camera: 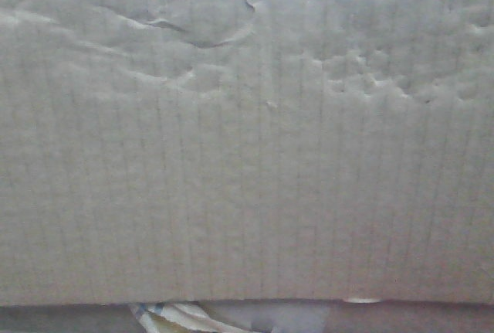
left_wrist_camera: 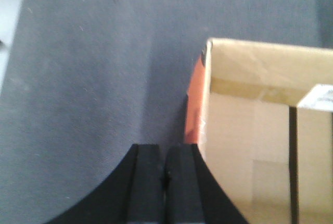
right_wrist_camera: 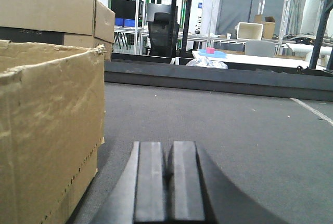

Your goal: Stack two boxes on right shelf middle

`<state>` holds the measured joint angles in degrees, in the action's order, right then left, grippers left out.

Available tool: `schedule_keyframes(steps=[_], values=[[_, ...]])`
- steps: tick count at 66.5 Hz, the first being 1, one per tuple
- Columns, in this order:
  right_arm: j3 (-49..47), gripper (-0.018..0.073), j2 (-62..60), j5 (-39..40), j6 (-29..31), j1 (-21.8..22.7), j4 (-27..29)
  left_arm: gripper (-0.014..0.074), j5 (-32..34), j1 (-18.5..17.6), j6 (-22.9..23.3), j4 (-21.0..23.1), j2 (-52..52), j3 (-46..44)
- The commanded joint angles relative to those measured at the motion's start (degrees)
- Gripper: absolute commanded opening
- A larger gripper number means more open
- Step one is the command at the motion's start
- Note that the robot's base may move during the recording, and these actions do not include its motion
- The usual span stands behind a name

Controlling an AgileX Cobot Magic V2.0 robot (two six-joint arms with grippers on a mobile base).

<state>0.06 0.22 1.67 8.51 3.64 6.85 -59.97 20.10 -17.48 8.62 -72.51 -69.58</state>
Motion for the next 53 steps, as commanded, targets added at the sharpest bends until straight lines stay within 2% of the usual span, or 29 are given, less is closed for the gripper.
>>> schedule_keyframes(steps=[1, 5, 10, 24, 30, 35, 45, 53], values=[[-0.1, -0.0162, -0.2, 1.3, 0.1, 0.2, -0.3, 0.0217, -0.2, 0.2, -2.1, 4.0, -1.3, -0.6], [-0.1, -0.0162, -0.2, 1.3, 0.1, 0.2, -0.3, 0.032, -0.6, 0.2, -4.1, 5.5, -2.3, -0.6], [-0.1, -0.0162, -0.2, 1.3, 0.1, 0.2, -0.3, 0.0383, -1.2, 0.2, -4.6, 5.7, -4.1, -0.6], [-0.1, -0.0162, -0.2, 1.3, 0.1, 0.2, -0.3, 0.0344, -1.2, 0.2, -5.0, 5.6, -10.3, -0.6], [-0.1, -0.0162, -0.2, 1.3, 0.1, 0.2, -0.3, 0.0281, -1.2, 0.2, -5.8, 5.8, -11.8, -0.6], [-0.1, -0.0162, -0.2, 1.3, 0.1, 0.2, -0.3, 0.0183, -1.1, 0.2, -6.5, 6.0, -12.6, -0.6], [-0.1, -0.0162, -0.2, 1.3, 0.1, 0.2, -0.3, -0.0111, -1.0, 0.2, -6.5, 6.0, -12.6, -1.2], [-0.1, -0.0162, -0.2, 1.3, 0.1, 0.2, -0.3, -0.0111, -1.2, 0.2, -6.3, 5.0, -12.6, -3.5]])
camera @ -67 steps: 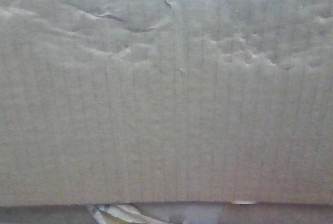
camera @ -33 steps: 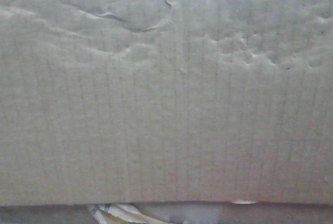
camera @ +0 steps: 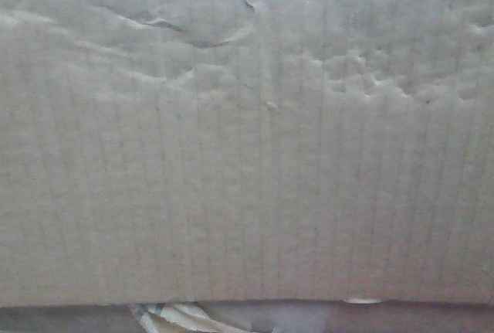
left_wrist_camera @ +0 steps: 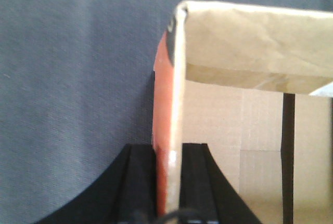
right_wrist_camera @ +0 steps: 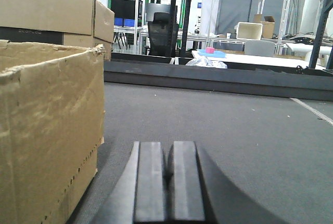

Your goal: Stack two boxes on right shelf middle

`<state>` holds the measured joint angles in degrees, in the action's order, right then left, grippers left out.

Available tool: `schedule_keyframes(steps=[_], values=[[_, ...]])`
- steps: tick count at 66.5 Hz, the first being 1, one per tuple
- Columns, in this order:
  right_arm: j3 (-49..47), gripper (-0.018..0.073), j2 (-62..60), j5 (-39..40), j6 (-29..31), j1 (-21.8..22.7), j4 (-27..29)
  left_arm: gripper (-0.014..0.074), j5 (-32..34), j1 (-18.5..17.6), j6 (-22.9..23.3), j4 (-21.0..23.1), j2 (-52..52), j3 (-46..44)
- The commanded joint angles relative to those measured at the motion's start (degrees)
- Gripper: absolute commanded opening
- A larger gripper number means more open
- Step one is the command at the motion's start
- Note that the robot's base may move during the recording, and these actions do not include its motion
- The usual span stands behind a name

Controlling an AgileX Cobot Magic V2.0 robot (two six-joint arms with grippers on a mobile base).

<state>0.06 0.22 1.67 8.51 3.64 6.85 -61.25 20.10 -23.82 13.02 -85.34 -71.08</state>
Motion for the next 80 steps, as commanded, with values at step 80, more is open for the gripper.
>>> schedule_keyframes(steps=[80], values=[[-0.1, -0.0162, -0.2, 1.3, 0.1, 0.2, -0.3, -0.0111, -8.7, -54.1, 60.7, -36.1, -1.1, -43.9]])
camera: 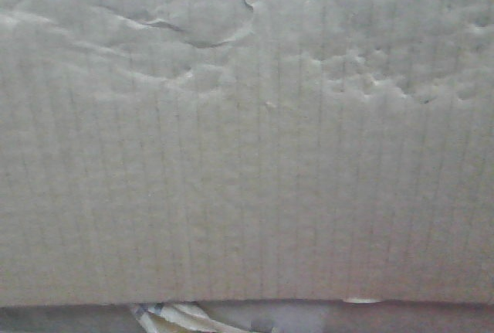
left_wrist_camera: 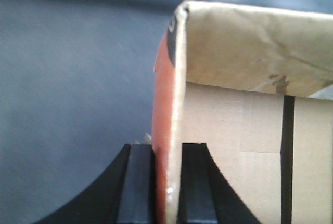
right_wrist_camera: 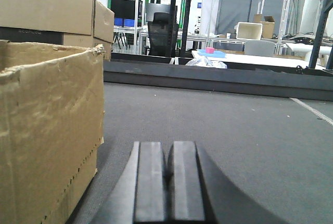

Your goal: Stack two boxes on right shelf middle

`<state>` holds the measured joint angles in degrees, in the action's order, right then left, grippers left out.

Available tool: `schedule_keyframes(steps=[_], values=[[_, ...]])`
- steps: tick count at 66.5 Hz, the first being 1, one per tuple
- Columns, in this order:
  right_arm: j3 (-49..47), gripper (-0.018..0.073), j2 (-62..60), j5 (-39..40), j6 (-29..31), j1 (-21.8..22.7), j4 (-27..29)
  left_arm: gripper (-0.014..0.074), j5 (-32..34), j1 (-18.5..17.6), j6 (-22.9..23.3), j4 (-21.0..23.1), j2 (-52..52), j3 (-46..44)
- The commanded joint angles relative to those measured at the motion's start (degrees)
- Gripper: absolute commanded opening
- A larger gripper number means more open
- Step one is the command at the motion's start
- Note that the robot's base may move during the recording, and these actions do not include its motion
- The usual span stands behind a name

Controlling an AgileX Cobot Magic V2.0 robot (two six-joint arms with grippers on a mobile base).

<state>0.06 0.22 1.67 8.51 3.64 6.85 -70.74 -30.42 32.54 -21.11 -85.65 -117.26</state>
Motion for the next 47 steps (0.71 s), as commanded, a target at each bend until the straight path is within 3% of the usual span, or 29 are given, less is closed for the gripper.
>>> schedule_keyframes(steps=[1, 9, 20, 35, 47], values=[[-0.1, -0.0162, -0.2, 1.3, 0.1, 0.2, -0.3, -0.0111, 0.8, -4.2, 5.0, -2.0, -1.0, 2.9], [-0.1, -0.0162, -0.2, 1.3, 0.1, 0.2, -0.3, -0.0111, 0.8, -9.0, 9.4, -3.3, -1.6, 9.0], [-0.1, -0.0162, -0.2, 1.3, 0.1, 0.2, -0.3, -0.0111, 0.8, -12.2, 15.0, -3.6, -1.6, 17.0], [-0.1, -0.0162, -0.2, 1.3, 0.1, 0.2, -0.3, -0.0111, 3.2, -12.3, 19.2, -3.5, -1.6, 25.1], [-0.1, -0.0162, -0.2, 1.3, 0.1, 0.2, -0.3, -0.0111, 8.6, -12.3, 19.2, 0.0, -1.6, 30.0]])
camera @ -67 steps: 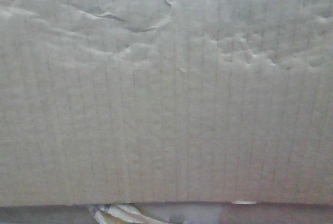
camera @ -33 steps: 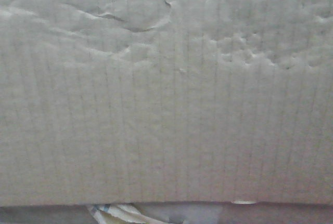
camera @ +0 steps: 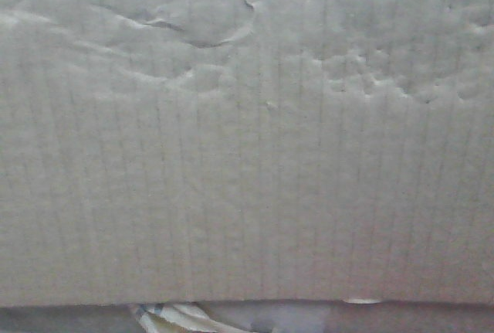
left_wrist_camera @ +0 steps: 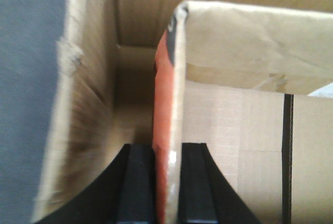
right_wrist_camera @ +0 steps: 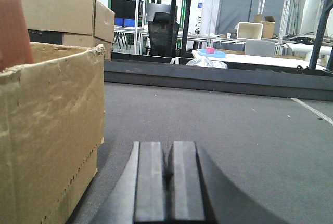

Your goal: Stack two boxes on right shelf middle

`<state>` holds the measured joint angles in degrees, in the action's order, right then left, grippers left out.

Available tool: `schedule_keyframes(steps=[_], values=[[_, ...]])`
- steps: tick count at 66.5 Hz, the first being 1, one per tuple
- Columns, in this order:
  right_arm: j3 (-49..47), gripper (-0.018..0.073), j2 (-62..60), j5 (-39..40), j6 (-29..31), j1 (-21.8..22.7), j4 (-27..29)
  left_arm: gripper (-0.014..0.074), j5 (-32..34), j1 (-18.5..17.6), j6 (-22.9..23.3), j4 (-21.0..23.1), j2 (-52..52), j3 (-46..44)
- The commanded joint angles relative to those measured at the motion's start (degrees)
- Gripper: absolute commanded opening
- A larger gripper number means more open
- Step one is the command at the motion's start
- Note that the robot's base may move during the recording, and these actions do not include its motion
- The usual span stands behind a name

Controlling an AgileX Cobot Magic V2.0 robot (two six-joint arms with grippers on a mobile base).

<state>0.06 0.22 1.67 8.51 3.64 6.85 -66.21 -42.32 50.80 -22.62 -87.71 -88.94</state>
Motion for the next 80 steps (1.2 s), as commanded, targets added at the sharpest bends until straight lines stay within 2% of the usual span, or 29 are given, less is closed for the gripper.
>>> schedule_keyframes(steps=[1, 13, 34, 39, 49, 58, 69, 80], values=[[-0.1, -0.0162, -0.2, 1.3, 0.1, 0.2, -0.3, -0.0111, 4.5, -0.4, 0.9, 1.5, 0.5, 2.0], [-0.1, -0.0162, -0.2, 1.3, 0.1, 0.2, -0.3, -0.0111, 6.3, -0.3, 0.9, 1.5, 0.3, 5.6], [-0.1, -0.0162, -0.2, 1.3, 0.1, 0.2, -0.3, -0.0102, 6.3, -0.3, 0.3, 1.5, -1.2, 5.8], [-0.1, -0.0162, -0.2, 1.3, 0.1, 0.2, -0.3, -0.005, 6.3, -0.3, 0.3, 1.5, -1.2, 5.8], [-0.1, -0.0162, -0.2, 1.3, 0.1, 0.2, -0.3, 0.0139, 6.6, -0.3, 0.3, 1.5, -1.2, 5.8], [-0.1, -0.0162, -0.2, 1.3, 0.1, 0.2, -0.3, 0.0257, 7.1, -0.3, 0.3, 1.5, -1.1, 5.7], [-0.1, -0.0162, -0.2, 1.3, 0.1, 0.2, -0.3, 0.034, 5.7, -0.3, -1.1, 1.6, -0.5, 3.9], [-0.1, -0.0162, -0.2, 1.3, 0.1, 0.2, -0.3, 0.0351, 1.6, -0.3, -3.5, 1.0, 1.8, -1.0]])
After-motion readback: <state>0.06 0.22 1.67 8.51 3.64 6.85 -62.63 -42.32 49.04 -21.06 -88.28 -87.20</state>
